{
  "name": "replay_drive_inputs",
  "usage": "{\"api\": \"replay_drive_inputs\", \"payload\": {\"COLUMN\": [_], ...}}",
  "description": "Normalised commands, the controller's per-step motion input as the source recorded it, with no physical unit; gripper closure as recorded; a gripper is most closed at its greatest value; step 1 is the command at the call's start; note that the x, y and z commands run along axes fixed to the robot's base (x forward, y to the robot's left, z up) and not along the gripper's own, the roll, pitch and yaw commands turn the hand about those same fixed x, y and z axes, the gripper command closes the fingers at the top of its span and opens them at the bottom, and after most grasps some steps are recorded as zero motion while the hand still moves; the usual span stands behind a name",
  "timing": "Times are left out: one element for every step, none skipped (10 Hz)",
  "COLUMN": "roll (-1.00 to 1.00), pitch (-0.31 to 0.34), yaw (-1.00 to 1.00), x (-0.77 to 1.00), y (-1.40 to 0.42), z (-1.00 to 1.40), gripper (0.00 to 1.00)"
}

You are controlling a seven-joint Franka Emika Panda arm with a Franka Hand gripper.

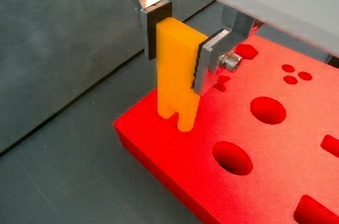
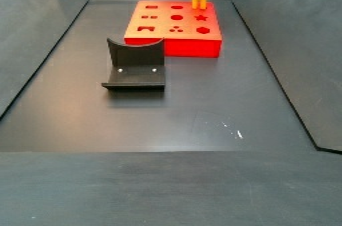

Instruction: Insert the square-circle object.

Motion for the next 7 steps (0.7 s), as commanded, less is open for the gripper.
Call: {"api": "replay_drive_inputs", "payload": {"roll": [-0.02, 0.0, 0.0, 0.0, 0.0, 0.0, 0.0], "pitch": [-0.014, -0.013, -0.004, -0.001, 0.0, -0.009, 0.0], "yaw": [0.0, 0.13, 0.2, 0.2, 0.14, 0.1, 0.0], "x": [0.0, 0.23, 0.34, 0.29, 0.1, 0.0, 0.0], "y": [0.0, -0.05, 0.0, 0.0, 0.0, 0.0, 0.0], "z": [-0.1, -0.3, -0.33, -0.27, -0.21, -0.08, 0.0], "gripper": [1.0, 1.0, 1.0, 1.0, 1.0, 1.0, 1.0]}}
